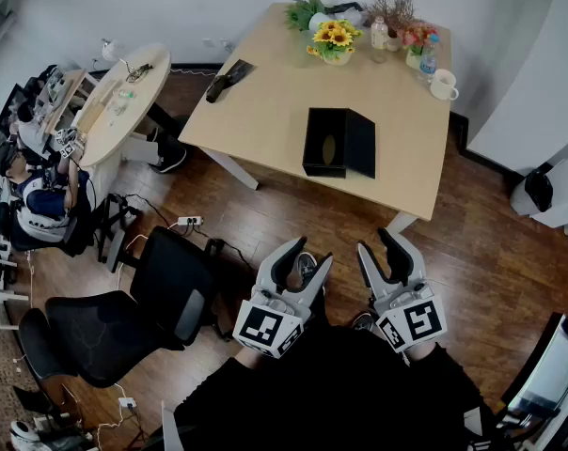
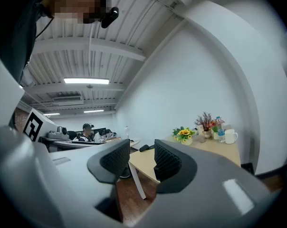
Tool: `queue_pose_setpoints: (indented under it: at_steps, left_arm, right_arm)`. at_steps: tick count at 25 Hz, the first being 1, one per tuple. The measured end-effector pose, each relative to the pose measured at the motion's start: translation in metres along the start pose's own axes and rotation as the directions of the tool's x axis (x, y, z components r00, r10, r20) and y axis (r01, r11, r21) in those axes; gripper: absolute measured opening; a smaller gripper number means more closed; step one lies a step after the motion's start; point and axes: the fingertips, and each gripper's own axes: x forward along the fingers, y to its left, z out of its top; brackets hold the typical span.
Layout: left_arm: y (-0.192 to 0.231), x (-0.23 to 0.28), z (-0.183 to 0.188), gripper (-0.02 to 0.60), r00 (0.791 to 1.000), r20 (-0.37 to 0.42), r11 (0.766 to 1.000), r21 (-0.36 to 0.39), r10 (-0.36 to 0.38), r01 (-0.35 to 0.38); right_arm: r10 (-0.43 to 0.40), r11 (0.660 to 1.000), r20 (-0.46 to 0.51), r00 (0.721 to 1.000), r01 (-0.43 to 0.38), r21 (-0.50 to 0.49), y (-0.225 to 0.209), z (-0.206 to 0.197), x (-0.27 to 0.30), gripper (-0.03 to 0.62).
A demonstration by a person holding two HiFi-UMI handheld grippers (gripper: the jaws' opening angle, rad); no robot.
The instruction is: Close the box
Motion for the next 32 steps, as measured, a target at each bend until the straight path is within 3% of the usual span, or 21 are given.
queue_pose_setpoints:
  at_steps: [4,5,7,9,11,14,16,22,24,28,30,32]
  left_arm:
    - [0.080,0.044,-0.006,0.189,1.000,-0.010,1.000,0.027,0.007,-0.007]
    - [0.104,0.057,-0.011,0.189,1.000,-0.027,0.999,0.047,0.003,-0.002]
    - [0.147,0.085,-0.026,0.189,0.997,-0.080,0.996,0.082,-0.018,0.025]
    - [0.181,0.111,-0.045,0.190,0.988,-0.143,0.991,0.113,-0.055,0.071]
    - [0.207,0.135,-0.068,0.190,0.972,-0.216,0.984,0.128,-0.094,0.123]
    - [0.233,0.165,-0.099,0.192,0.936,-0.324,0.978,0.109,-0.135,0.179]
    - [0.240,0.175,-0.112,0.192,0.918,-0.368,0.978,0.081,-0.148,0.191]
    - [0.245,0.182,-0.119,0.192,0.907,-0.405,0.990,0.021,-0.118,0.139]
    - [0.240,0.180,-0.121,0.192,0.900,-0.420,0.992,0.009,-0.113,0.129]
    - [0.235,0.188,-0.123,0.192,0.892,-0.438,0.991,0.014,-0.113,0.133]
    - [0.234,0.190,-0.122,0.192,0.893,-0.436,0.991,0.019,-0.114,0.135]
    - [0.233,0.191,-0.119,0.192,0.894,-0.432,0.990,0.015,-0.119,0.139]
  right_arm:
    - [-0.052,0.984,-0.078,0.996,0.064,0.169,-0.043,-0.041,0.071,0.163]
    - [-0.066,0.964,-0.111,0.992,0.092,0.251,-0.056,-0.059,0.089,0.163]
    - [-0.092,0.893,-0.182,0.979,0.162,0.420,-0.087,-0.100,0.120,0.163]
    - [-0.118,0.800,-0.248,0.961,0.240,0.550,-0.119,-0.139,0.142,0.163]
    - [-0.148,0.684,-0.306,0.940,0.321,0.655,-0.151,-0.176,0.158,0.163]
    - [-0.222,0.424,-0.362,0.905,0.424,0.800,-0.197,-0.221,0.171,0.158]
    - [-0.251,0.287,-0.362,0.898,0.426,0.858,-0.208,-0.234,0.175,0.156]
    - [-0.233,0.044,-0.354,0.906,0.373,0.927,-0.191,-0.263,0.177,0.156]
    - [-0.234,0.000,-0.315,0.920,0.324,0.946,-0.193,-0.266,0.181,0.156]
    - [-0.245,-0.013,-0.258,0.934,0.263,0.965,-0.211,-0.264,0.199,0.137]
    - [-0.265,0.027,-0.255,0.930,0.272,0.962,-0.214,-0.255,0.198,0.122]
    - [-0.305,0.098,-0.260,0.916,0.302,0.948,-0.216,-0.236,0.191,0.093]
